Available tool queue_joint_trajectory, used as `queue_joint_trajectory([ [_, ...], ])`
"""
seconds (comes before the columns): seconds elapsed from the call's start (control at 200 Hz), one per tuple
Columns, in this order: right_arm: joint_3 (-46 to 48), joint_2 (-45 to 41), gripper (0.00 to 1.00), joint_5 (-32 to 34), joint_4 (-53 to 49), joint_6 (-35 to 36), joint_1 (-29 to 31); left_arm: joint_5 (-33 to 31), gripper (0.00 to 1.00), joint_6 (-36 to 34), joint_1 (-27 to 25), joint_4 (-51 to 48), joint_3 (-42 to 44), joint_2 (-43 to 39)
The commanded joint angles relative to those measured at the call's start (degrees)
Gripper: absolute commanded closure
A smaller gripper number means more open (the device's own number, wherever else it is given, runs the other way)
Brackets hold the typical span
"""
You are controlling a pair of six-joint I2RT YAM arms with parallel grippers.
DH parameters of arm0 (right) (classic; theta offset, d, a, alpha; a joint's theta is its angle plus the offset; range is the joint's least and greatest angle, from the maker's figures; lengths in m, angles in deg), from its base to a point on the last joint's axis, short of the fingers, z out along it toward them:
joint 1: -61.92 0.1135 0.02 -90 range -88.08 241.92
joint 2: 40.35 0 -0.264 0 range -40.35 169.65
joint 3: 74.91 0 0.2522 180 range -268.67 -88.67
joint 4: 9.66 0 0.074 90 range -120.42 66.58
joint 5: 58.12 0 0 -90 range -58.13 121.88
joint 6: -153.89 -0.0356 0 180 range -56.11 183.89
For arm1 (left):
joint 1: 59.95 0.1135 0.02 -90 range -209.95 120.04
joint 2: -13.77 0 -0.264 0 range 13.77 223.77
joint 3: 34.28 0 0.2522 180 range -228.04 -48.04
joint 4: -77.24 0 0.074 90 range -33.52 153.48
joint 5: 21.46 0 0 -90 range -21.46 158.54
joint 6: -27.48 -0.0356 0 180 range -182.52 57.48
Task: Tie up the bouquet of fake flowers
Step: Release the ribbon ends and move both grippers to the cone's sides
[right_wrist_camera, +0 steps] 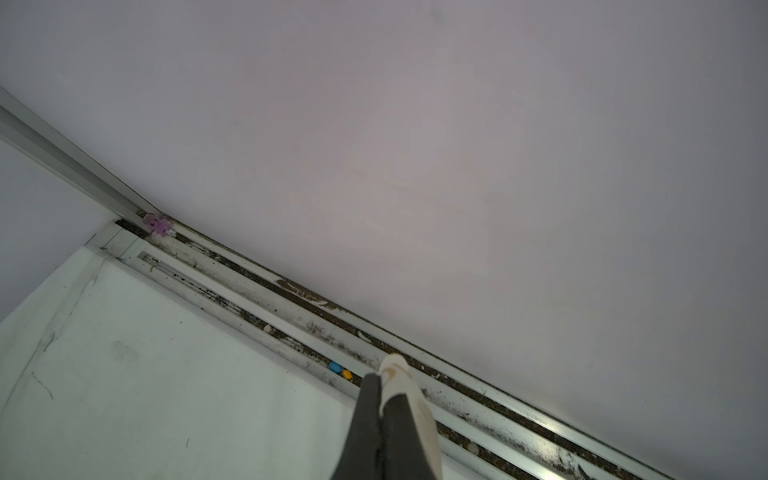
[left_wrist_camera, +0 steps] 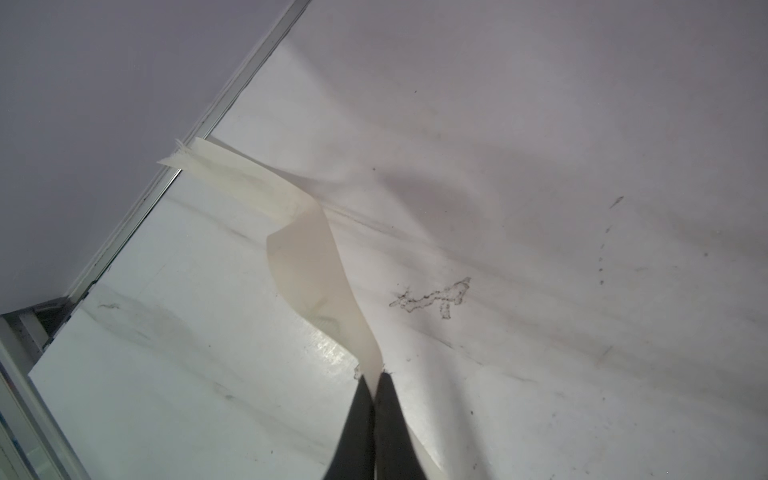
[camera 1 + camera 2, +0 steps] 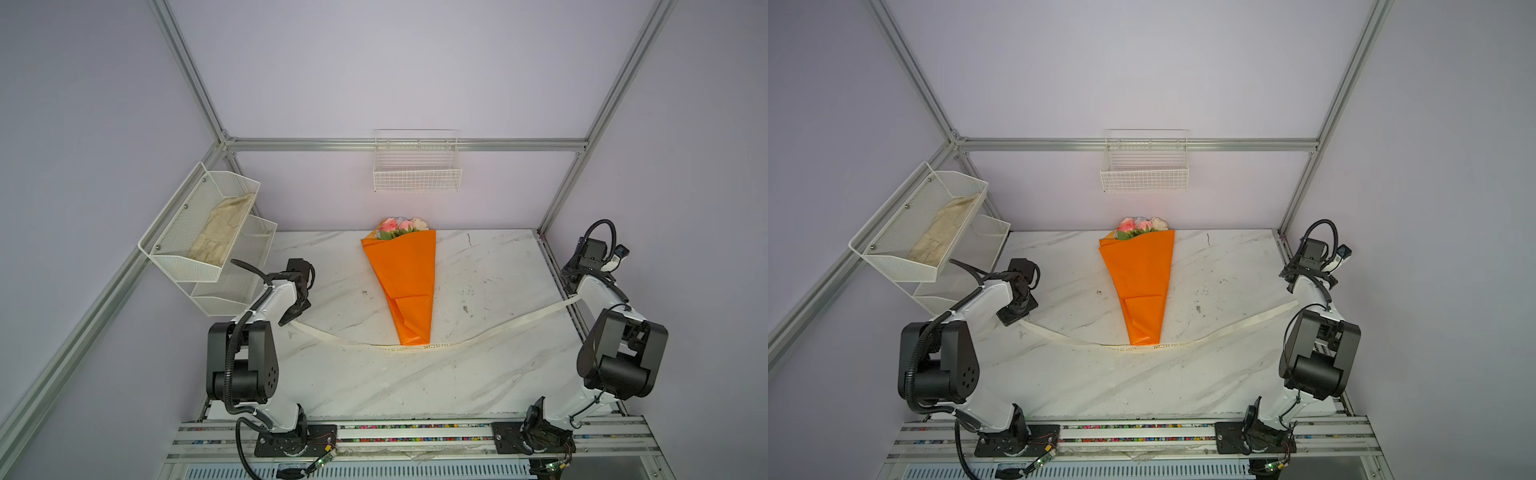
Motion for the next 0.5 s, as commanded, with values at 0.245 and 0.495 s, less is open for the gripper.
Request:
queue_joint_trajectory([
  [0.245, 0.15, -4.3, 0.66, -12.93, -5.12, -0.33, -0.28, -0.27, 0.64, -0.93, -0.42, -0.35, -3.73, 0.11],
  [0.495, 3.41, -10.5, 0.45, -43.75, -4.39, 2.49, 0.29, 7.41, 0.28, -5.85, -3.87, 1.2, -4.92, -4.09],
])
